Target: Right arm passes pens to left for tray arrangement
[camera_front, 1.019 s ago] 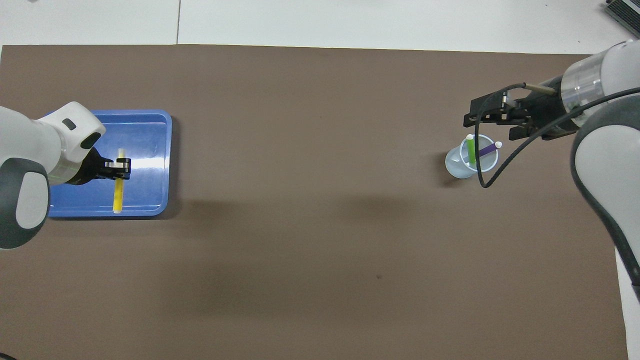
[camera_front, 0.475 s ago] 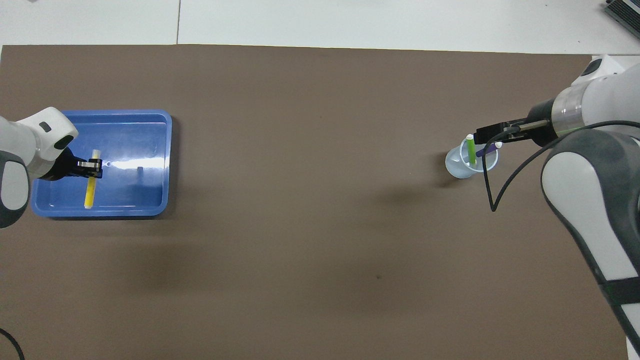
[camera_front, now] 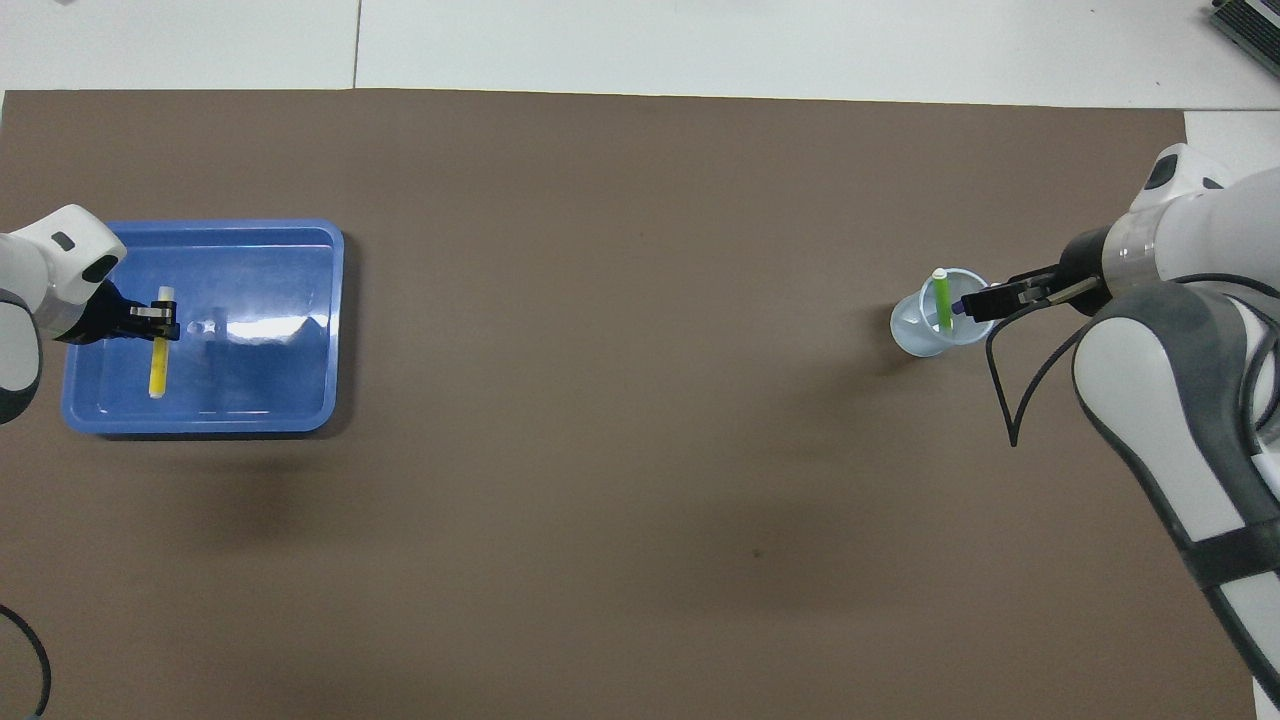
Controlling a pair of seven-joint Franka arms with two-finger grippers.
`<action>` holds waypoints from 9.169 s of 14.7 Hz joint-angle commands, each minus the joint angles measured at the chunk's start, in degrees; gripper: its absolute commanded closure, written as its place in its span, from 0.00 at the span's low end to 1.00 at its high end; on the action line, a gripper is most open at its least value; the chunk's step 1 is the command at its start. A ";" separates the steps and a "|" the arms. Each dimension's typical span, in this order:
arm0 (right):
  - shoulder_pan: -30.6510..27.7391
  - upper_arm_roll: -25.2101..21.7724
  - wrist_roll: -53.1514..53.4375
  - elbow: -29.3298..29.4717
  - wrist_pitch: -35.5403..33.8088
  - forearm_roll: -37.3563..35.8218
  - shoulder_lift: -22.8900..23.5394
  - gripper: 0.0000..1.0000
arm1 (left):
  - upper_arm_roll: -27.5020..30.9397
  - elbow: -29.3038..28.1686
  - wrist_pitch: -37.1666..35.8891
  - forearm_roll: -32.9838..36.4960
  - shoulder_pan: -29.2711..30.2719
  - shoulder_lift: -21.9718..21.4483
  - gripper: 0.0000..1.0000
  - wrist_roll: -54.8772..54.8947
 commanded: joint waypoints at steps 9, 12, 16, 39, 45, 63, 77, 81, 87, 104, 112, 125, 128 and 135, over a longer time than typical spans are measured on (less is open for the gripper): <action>-2.07 0.53 0.92 -1.20 6.31 -5.43 3.37 0.13 | -0.48 0.26 6.20 1.14 2.46 3.63 1.00 0.08; -2.07 0.53 0.92 -1.11 8.33 -6.04 4.77 0.22 | -0.48 -0.35 8.66 1.23 3.43 4.51 1.00 0.16; -1.90 0.53 1.97 -0.49 8.77 -8.33 5.75 0.40 | -0.39 -0.35 9.19 1.32 3.52 4.60 1.00 0.25; -1.28 0.71 5.84 0.47 6.66 -7.89 7.77 0.28 | -0.48 -1.32 11.83 1.76 4.22 4.77 0.30 2.19; -1.11 0.80 8.65 3.46 3.32 -8.33 9.44 0.47 | -0.48 -1.50 15.88 1.93 4.13 4.68 0.00 5.09; -0.49 0.71 9.89 3.46 5.69 -10.09 10.14 0.66 | -1.18 0.34 5.89 1.76 1.50 -1.64 0.00 -0.43; -0.40 0.71 10.32 3.20 5.52 -10.09 10.67 0.79 | -1.80 9.14 -18.47 -7.81 -2.20 -4.10 0.00 -15.73; -0.49 0.80 10.24 3.20 5.17 -10.09 10.76 1.00 | -2.15 9.14 -19.63 -8.88 -3.24 -4.63 0.00 -21.35; -0.58 0.88 9.45 6.00 1.93 -10.09 10.32 1.00 | -2.23 9.14 -21.91 -11.16 -4.66 -4.81 0.00 -26.55; 6.97 4.22 10.32 20.42 -9.59 -11.05 5.13 1.00 | -2.24 11.07 -33.78 -38.64 -4.66 -5.60 0.01 -61.24; 9.44 10.63 29.89 22.18 -12.23 -7.02 4.25 1.00 | -3.03 10.73 -32.47 -49.47 -5.54 -5.60 0.01 -74.79; 16.55 12.84 79.19 20.60 -3.89 8.37 3.46 1.00 | -5.48 10.98 -24.38 -63.28 -10.55 -5.51 0.06 -88.68; 17.96 12.84 92.55 20.69 -3.80 8.19 3.37 1.00 | -7.33 11.25 -22.63 -63.20 -10.55 -5.69 0.06 -89.22; 20.68 12.84 110.95 19.81 -0.90 7.40 3.11 1.00 | -9.88 12.13 -22.80 -63.28 -10.81 -6.92 0.09 -92.12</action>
